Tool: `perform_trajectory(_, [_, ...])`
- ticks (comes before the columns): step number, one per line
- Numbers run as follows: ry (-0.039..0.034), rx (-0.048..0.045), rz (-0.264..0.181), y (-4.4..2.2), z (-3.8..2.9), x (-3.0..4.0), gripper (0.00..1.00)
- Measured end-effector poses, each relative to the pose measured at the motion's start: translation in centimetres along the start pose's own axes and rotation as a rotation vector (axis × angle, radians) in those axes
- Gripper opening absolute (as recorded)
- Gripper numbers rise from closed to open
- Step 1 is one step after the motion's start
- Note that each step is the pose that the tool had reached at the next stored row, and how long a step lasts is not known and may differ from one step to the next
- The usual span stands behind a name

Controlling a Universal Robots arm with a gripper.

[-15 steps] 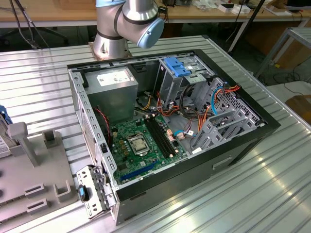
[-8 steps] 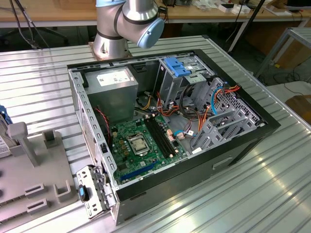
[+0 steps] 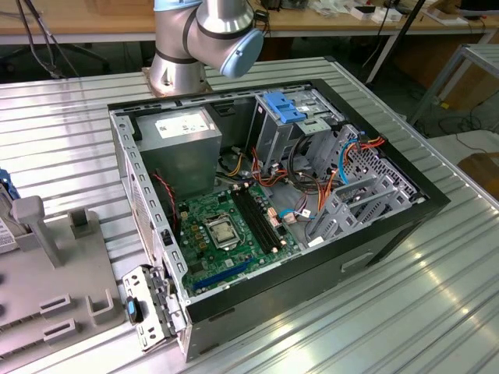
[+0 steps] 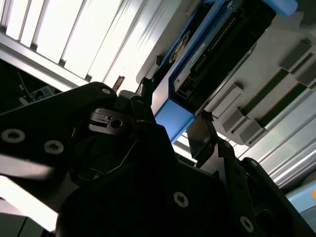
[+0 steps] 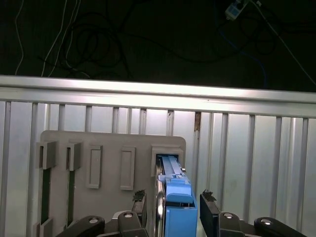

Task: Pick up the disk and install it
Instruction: 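Pick up the disk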

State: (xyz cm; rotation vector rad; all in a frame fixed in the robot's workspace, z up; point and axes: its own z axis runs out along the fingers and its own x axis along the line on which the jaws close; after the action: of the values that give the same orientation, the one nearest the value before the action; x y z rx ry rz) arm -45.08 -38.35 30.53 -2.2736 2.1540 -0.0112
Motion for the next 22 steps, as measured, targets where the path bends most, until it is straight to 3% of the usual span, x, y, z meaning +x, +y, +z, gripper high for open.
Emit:
perform_trajectory(4, [0.0,0.0001,0.0,0.0,0.01,0.02,0.55])
perform_trajectory(6, [0.0001,0.0,0.0,0.0,0.0,0.03,0.46])
perform_trajectory(14, [0.0,0.0002,0.004,-0.08,0.01,0.04,0.46])
perform_trajectory(15, [0.0005,0.0,0.015,-0.16,0.0,0.04,0.46])
perform_trajectory(16, [0.0009,0.0001,0.055,-0.16,0.01,0.04,0.46])
perform_trajectory(17, [0.001,0.0001,0.056,-0.16,0.01,0.04,0.46])
perform_trajectory(18, [0.001,0.0001,0.057,-0.16,0.0,0.04,0.37])
perform_trajectory(22, [0.001,0.0001,0.058,-0.16,0.01,0.04,0.37])
